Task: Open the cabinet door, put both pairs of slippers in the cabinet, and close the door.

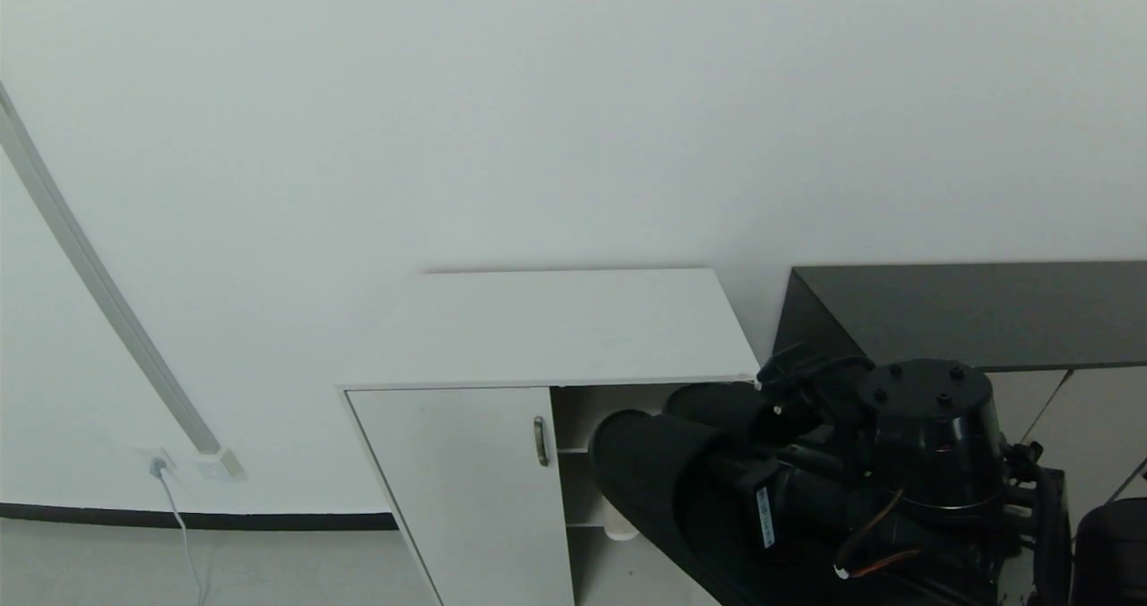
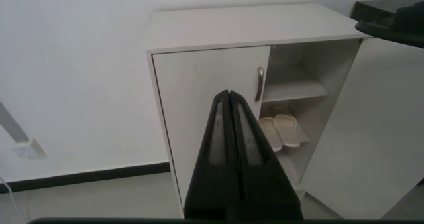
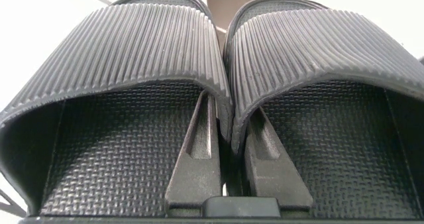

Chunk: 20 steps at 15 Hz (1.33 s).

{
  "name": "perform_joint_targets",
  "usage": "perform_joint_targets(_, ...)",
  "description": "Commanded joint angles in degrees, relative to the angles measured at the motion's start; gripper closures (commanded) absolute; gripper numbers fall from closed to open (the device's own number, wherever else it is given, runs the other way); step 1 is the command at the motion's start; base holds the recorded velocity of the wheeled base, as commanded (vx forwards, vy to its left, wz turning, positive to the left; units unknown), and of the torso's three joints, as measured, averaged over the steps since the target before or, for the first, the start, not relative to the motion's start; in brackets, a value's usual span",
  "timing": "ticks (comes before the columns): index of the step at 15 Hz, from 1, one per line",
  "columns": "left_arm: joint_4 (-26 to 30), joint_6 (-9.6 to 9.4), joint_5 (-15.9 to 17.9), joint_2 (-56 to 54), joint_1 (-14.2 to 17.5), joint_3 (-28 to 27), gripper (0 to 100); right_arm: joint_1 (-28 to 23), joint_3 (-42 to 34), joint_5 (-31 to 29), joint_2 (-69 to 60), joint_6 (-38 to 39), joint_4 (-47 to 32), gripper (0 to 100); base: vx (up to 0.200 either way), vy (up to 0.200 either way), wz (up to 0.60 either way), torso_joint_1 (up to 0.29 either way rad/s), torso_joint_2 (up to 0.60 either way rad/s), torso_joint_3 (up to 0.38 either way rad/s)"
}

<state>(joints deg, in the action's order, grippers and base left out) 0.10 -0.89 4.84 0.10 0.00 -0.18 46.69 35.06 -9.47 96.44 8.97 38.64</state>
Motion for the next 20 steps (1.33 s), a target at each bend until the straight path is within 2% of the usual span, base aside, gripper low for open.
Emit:
perform_joint_targets(1, -0.01, 0.01, -0.01, -0.01, 0.0, 0.01, 100, 0.24, 0.01, -0.02, 0.15, -0.01, 0.03, 100, 0.0, 0.0, 0.0, -0.154, 0.35, 0.193)
perform_joint_targets(9, -0.01, 0.01, -0.01, -0.01, 0.0, 0.01, 100, 0.6, -0.34, 0.07, 0.15, -0.36, 0.03, 100, 0.0, 0.0, 0.0, -0.163, 0.38, 0.206)
perform_joint_targets(20, -0.01, 0.01, -0.01, -0.01, 0.0, 0.01, 100, 0.95, -0.78, -0.02, 0.15, -1.15, 0.03, 100, 0.0, 0.0, 0.0, -0.215, 0.53, 0.314)
